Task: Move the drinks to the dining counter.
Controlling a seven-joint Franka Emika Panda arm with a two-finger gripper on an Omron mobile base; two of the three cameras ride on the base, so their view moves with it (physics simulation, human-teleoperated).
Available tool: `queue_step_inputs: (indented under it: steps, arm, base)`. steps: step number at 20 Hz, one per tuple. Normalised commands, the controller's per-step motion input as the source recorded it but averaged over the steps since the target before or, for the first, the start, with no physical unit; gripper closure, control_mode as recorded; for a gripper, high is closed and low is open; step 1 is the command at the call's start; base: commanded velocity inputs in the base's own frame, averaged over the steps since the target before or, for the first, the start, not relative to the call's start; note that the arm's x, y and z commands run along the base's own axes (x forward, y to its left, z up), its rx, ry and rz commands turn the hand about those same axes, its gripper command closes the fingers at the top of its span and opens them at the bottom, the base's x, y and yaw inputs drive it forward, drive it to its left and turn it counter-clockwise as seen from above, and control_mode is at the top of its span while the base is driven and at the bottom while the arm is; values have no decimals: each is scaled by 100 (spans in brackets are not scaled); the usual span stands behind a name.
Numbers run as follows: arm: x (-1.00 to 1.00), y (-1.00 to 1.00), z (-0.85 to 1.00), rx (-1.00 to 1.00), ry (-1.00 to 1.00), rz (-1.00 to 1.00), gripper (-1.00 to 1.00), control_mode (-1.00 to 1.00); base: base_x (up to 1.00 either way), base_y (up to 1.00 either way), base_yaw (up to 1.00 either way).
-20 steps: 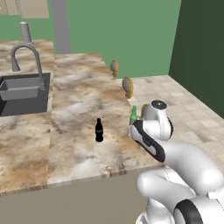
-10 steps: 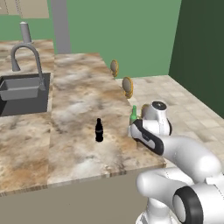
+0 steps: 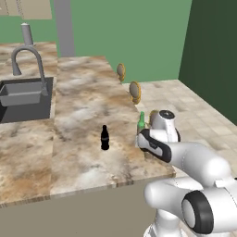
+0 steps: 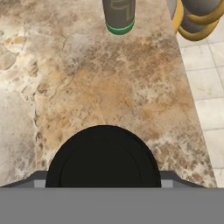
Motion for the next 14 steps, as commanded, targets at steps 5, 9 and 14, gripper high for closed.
queue_step_inputs:
  steps: [5, 9, 14]
  arm:
    - [0, 0, -21, 0, 1, 0, 100, -100]
    - [0, 0, -18, 0, 0, 0, 100, -100]
    - [0, 0, -24, 0, 0, 0, 100, -100]
  base:
    - [0, 0, 0]
    - [0, 0, 0]
    - [0, 0, 0]
